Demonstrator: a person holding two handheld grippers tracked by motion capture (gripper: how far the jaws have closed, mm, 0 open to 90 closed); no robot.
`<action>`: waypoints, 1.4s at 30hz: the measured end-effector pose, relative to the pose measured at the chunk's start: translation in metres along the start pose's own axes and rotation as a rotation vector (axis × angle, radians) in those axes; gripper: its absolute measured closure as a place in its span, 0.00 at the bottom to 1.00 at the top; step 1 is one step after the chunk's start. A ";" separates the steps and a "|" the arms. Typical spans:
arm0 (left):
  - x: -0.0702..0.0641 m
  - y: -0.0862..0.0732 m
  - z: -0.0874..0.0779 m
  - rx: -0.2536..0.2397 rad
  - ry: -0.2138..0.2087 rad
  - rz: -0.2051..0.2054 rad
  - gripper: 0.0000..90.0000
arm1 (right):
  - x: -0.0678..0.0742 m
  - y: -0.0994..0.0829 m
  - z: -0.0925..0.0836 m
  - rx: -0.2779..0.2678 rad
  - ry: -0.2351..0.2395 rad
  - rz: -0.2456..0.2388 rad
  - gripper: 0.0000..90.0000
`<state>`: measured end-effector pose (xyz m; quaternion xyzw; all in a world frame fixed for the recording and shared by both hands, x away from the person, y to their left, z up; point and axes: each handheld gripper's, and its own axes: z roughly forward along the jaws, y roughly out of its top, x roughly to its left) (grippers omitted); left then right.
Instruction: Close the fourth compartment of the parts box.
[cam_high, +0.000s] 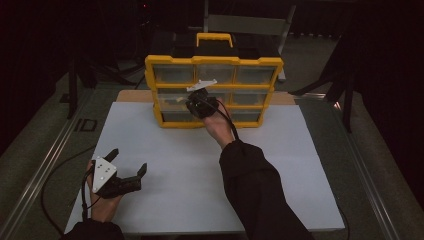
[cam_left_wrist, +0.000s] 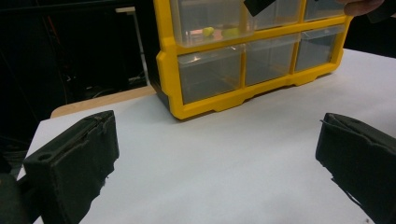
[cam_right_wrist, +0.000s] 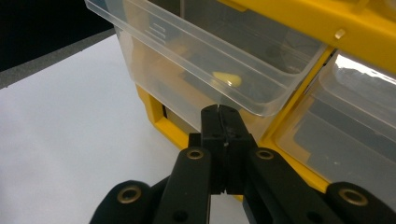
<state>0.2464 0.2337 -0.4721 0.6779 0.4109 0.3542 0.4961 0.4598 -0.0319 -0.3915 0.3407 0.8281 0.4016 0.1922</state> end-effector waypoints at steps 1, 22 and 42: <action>0.000 0.000 0.000 -0.001 0.000 0.000 0.00 | 0.000 0.000 0.001 -0.002 -0.001 0.001 1.00; 0.000 0.001 -0.001 -0.007 0.001 -0.006 0.00 | -0.008 0.006 0.005 -0.014 -0.033 0.014 1.00; 0.001 0.001 -0.002 -0.009 0.001 -0.010 0.00 | -0.013 0.011 0.012 -0.017 -0.062 0.028 1.00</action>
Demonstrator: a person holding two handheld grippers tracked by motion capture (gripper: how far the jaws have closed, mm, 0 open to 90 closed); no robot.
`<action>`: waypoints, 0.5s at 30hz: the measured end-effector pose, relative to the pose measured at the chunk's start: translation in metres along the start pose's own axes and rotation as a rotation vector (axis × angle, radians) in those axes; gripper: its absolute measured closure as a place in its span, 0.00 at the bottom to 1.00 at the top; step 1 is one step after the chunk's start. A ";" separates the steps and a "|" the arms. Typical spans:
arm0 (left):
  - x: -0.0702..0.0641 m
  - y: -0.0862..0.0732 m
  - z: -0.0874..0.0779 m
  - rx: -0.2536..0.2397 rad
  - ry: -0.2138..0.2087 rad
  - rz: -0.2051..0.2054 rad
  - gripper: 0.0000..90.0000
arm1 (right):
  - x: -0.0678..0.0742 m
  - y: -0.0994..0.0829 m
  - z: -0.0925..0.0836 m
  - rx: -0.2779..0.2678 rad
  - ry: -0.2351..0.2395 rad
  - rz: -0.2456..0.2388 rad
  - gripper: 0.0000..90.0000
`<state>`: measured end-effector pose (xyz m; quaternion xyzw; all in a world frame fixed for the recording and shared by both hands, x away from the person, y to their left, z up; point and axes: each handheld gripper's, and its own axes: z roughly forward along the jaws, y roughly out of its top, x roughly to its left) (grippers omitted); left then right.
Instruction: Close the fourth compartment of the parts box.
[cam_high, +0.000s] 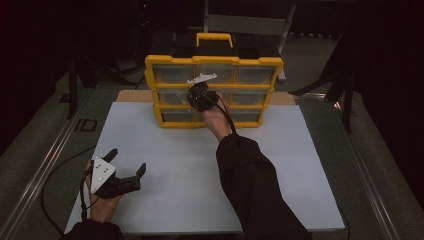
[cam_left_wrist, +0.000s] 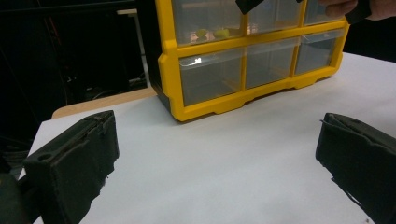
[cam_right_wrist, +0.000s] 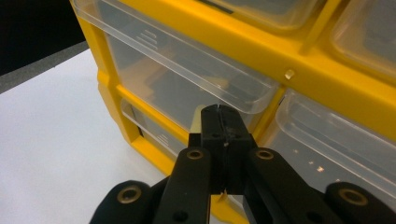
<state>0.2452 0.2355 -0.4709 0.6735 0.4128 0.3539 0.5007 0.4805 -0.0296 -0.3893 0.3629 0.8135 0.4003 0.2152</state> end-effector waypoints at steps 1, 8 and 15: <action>0.000 0.000 0.000 0.001 0.000 0.000 0.00 | 0.000 0.000 0.001 -0.002 -0.001 -0.004 1.00; -0.001 0.000 0.001 0.002 -0.001 -0.001 0.00 | 0.001 0.000 0.002 -0.008 -0.001 0.005 1.00; 0.000 -0.001 0.001 0.003 -0.001 -0.002 0.00 | 0.001 0.000 0.003 -0.007 -0.003 0.001 1.00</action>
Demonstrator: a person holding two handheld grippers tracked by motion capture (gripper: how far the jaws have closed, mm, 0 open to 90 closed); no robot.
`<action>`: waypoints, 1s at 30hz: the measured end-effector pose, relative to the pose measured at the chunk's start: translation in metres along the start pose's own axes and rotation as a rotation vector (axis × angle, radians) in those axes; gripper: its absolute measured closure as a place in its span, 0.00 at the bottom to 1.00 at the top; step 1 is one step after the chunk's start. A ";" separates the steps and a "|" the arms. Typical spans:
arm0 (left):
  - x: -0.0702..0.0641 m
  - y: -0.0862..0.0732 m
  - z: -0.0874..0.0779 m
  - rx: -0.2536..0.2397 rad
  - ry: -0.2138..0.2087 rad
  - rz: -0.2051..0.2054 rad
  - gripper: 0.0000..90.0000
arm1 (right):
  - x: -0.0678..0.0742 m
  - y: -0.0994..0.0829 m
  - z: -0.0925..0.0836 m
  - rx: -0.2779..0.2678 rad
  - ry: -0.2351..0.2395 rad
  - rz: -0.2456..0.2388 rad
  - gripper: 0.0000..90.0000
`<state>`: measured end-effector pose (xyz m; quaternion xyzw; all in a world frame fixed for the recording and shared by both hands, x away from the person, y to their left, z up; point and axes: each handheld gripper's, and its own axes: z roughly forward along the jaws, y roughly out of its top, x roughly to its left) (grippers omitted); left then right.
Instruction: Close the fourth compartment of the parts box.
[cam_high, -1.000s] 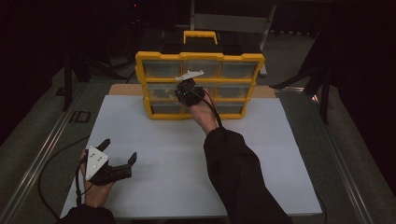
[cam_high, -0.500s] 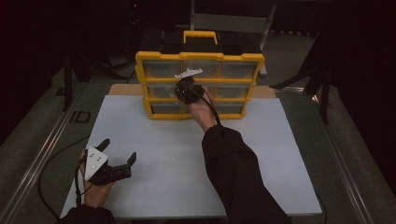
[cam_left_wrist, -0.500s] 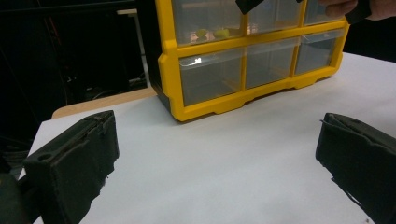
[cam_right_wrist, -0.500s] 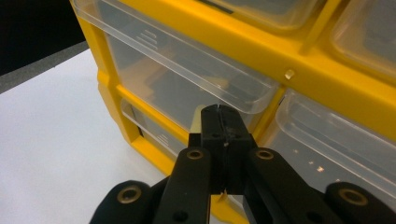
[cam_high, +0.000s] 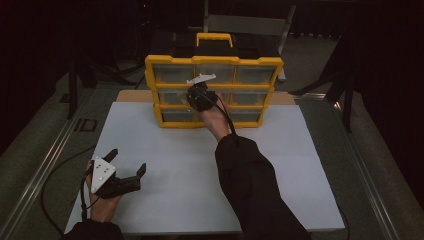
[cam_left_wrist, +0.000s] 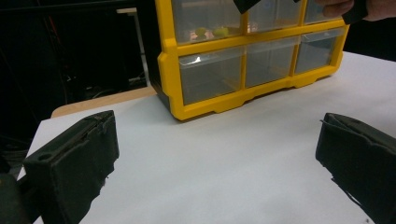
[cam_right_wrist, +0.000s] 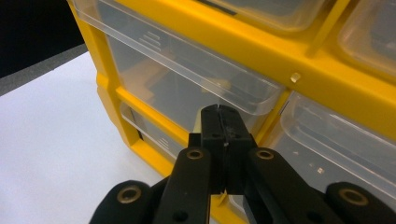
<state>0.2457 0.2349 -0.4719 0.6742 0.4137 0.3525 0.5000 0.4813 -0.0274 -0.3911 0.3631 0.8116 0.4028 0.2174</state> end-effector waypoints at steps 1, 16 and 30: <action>0.000 0.000 0.000 0.000 0.000 0.001 0.00 | 0.000 0.000 0.000 0.000 0.000 0.000 1.00; -0.001 0.000 0.001 0.006 -0.001 0.006 0.00 | -0.007 -0.011 -0.013 -0.018 0.056 0.001 0.76; -0.002 0.000 0.002 0.011 -0.003 0.011 0.00 | -0.021 -0.024 -0.055 -0.072 0.046 0.015 0.31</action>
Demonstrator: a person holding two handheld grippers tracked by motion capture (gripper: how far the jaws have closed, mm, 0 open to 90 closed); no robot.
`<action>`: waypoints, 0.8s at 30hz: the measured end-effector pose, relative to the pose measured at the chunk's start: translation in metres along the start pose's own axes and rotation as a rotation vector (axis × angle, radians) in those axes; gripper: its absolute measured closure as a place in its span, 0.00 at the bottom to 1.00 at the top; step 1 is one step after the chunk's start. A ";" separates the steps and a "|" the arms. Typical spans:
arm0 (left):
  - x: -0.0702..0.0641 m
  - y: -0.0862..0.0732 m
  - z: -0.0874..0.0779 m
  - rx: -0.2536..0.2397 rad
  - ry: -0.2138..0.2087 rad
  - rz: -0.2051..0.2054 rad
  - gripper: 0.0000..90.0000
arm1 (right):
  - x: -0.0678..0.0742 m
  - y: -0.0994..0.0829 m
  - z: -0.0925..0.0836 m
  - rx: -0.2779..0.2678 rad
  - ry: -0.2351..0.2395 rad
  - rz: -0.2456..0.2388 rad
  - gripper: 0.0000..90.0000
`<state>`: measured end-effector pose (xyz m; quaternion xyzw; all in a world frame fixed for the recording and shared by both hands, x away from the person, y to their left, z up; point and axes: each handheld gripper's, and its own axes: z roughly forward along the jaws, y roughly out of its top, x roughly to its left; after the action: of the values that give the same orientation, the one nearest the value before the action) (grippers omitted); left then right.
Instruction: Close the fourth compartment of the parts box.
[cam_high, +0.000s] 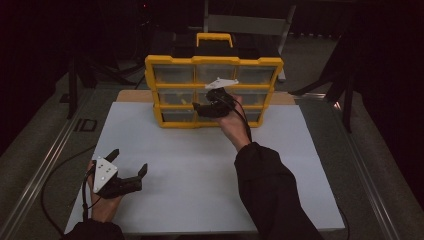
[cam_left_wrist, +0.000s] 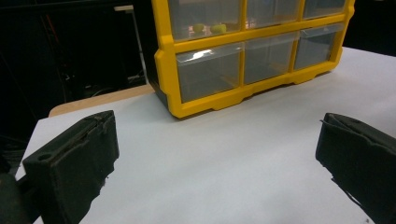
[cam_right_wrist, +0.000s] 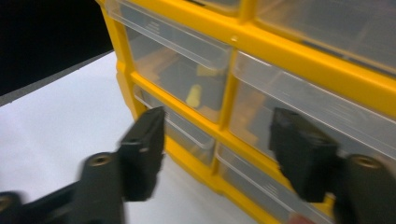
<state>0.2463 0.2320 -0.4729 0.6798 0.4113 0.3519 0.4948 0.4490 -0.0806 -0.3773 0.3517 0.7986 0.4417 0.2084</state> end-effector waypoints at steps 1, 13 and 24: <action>0.000 0.000 0.000 0.000 0.000 0.001 0.00 | 0.000 0.000 0.000 0.000 0.000 0.000 0.31; 0.000 0.000 0.000 0.000 0.007 -0.004 0.00 | -0.017 -0.021 -0.034 -0.015 -0.029 0.006 0.12; 0.001 0.000 0.000 -0.001 0.017 -0.004 0.00 | -0.031 -0.058 -0.077 -0.064 -0.063 0.034 0.11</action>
<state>0.2468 0.2330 -0.4731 0.6757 0.4169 0.3569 0.4922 0.3982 -0.1684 -0.3860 0.3722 0.7711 0.4590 0.2370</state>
